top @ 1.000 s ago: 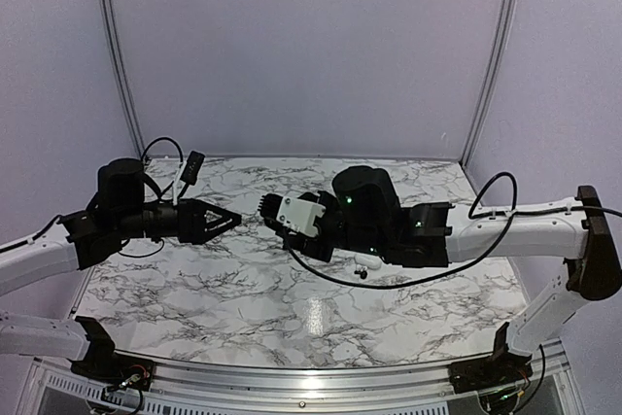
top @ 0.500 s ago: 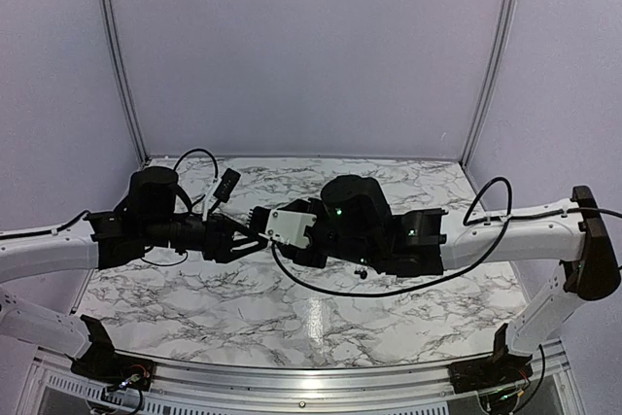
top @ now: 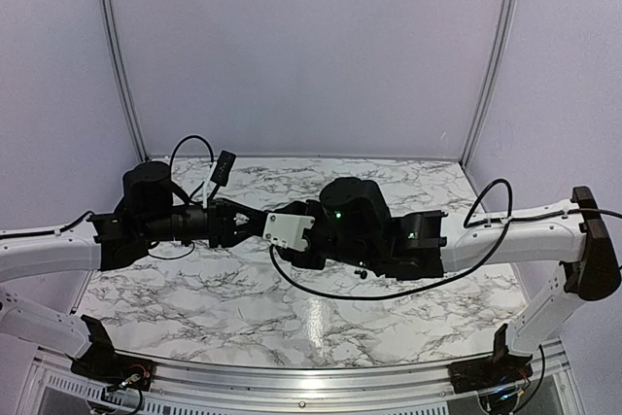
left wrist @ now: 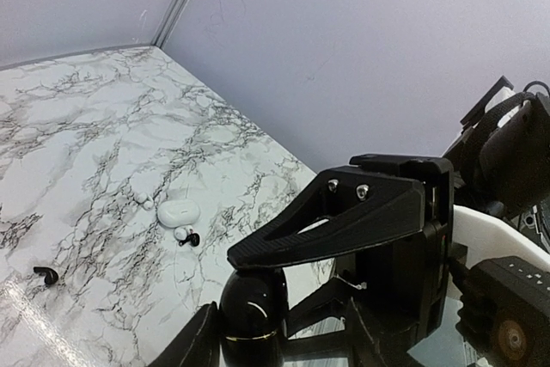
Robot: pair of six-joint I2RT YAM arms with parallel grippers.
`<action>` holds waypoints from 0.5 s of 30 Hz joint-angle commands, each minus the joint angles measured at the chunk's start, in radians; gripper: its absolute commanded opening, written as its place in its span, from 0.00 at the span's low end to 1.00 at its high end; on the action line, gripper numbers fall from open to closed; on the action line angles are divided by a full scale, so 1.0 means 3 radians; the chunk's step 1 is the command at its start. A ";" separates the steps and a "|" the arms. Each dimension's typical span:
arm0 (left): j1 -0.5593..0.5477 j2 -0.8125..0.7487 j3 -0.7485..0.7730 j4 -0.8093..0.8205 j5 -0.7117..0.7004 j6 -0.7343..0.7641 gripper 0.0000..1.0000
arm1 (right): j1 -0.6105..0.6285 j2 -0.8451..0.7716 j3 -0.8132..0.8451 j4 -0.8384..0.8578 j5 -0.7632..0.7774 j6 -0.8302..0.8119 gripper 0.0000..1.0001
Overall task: Insert the wireless bluetooth earbuds into the charging case
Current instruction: Pass from the right arm to the left
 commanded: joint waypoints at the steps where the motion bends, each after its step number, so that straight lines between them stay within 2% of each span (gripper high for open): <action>1: -0.0009 0.0031 -0.0067 0.0330 -0.0060 -0.0146 0.50 | 0.0030 -0.0083 0.0053 0.0106 0.0077 -0.0020 0.37; 15: -0.0074 0.0079 -0.0161 0.0460 -0.0091 -0.0197 0.47 | 0.0030 -0.0063 0.0131 0.0154 0.0164 0.0001 0.37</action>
